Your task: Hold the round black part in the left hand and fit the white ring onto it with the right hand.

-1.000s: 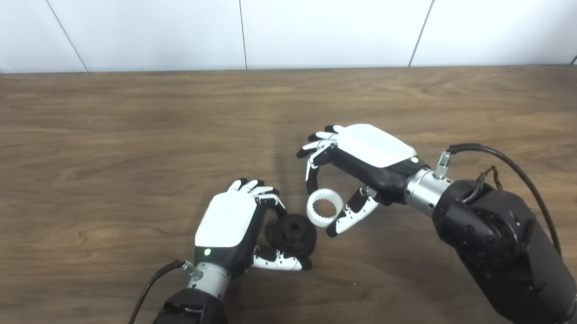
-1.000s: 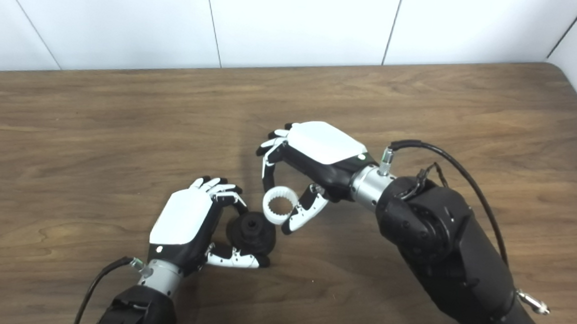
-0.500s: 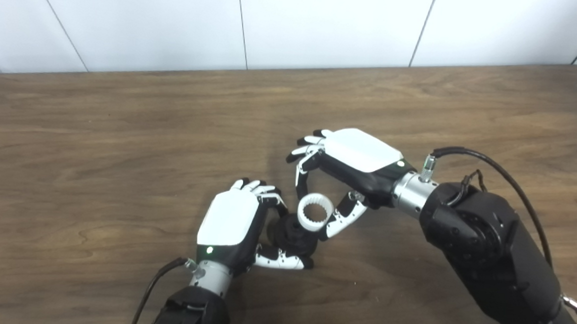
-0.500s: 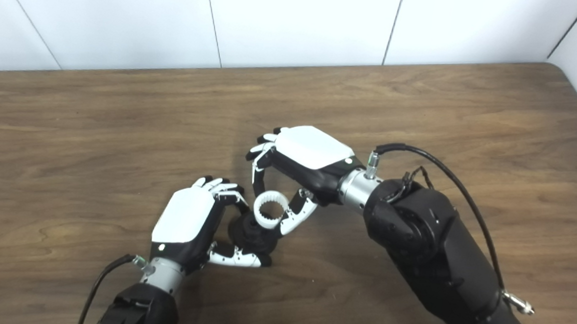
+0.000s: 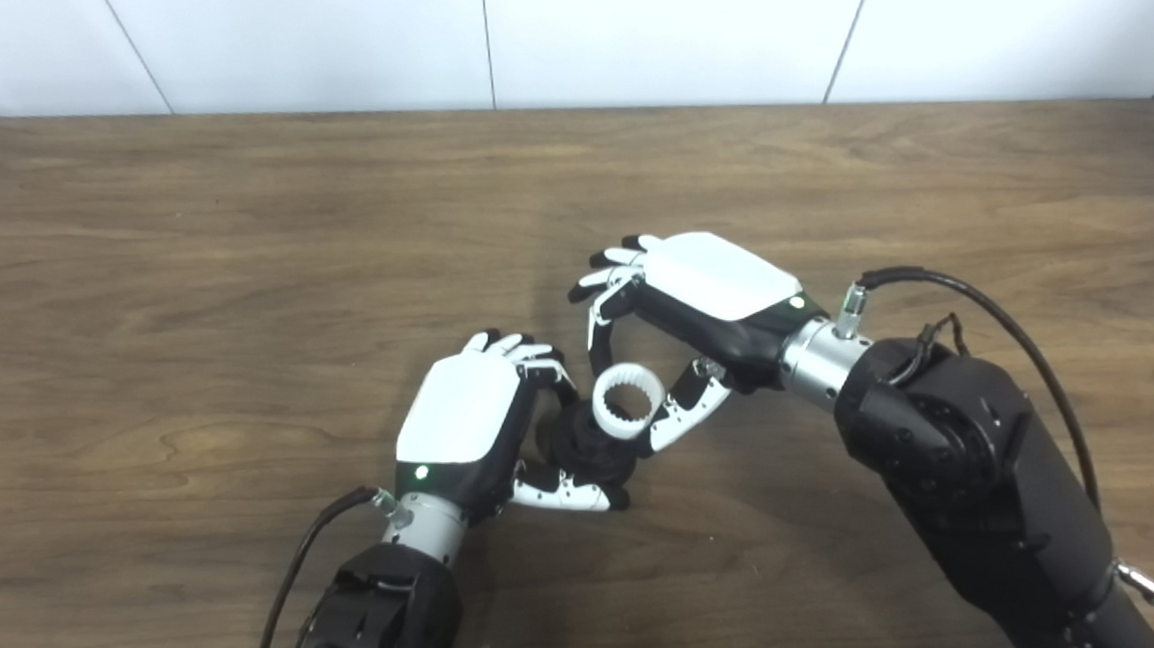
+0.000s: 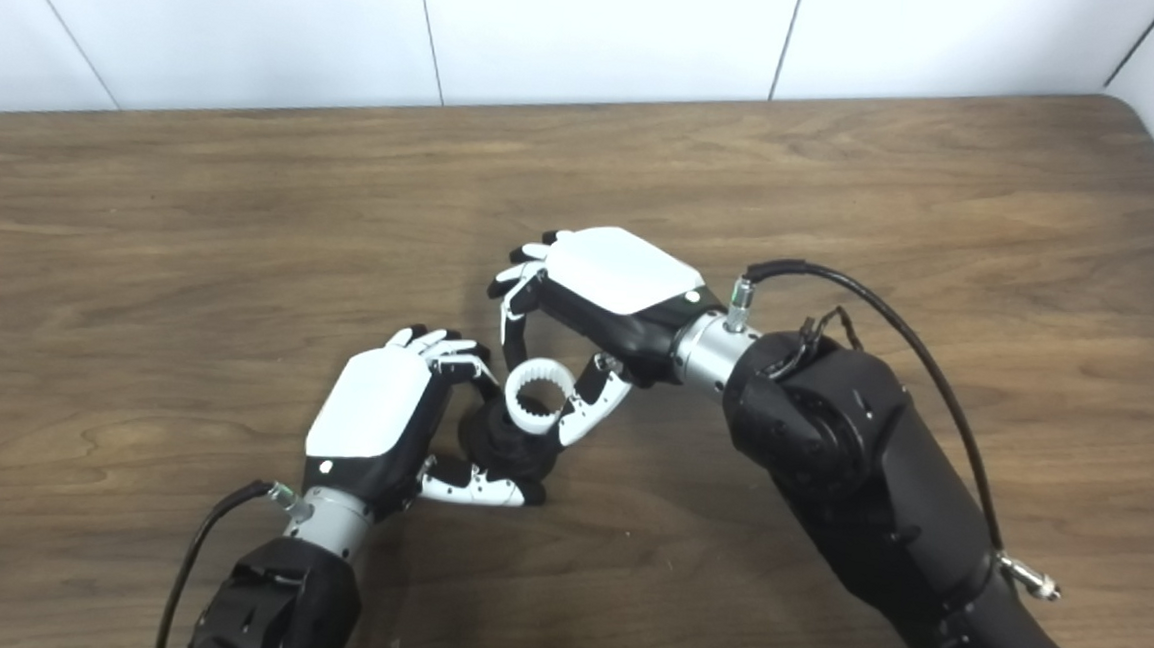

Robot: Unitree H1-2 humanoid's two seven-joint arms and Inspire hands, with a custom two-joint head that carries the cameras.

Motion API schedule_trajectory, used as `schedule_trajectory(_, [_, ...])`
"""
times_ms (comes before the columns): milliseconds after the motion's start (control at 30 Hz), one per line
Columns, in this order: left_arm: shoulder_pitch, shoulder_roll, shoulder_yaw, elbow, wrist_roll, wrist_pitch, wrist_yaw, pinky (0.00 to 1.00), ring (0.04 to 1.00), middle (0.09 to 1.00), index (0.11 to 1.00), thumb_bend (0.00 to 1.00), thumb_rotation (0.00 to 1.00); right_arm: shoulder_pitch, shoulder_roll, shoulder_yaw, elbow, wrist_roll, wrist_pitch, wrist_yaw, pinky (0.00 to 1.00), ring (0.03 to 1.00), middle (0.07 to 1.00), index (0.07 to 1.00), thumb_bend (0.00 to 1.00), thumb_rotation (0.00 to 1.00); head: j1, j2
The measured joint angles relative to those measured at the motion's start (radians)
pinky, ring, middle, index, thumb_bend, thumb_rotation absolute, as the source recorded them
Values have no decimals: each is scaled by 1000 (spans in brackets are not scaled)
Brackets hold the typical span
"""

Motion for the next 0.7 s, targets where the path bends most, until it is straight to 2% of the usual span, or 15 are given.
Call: schedule_trajectory(700, [0, -6, 1, -15, 17, 9, -29, 958, 890, 804, 485, 519, 49, 27, 38, 10, 2, -33, -15, 12, 1000, 947, 856, 484, 524, 135, 2, 8])
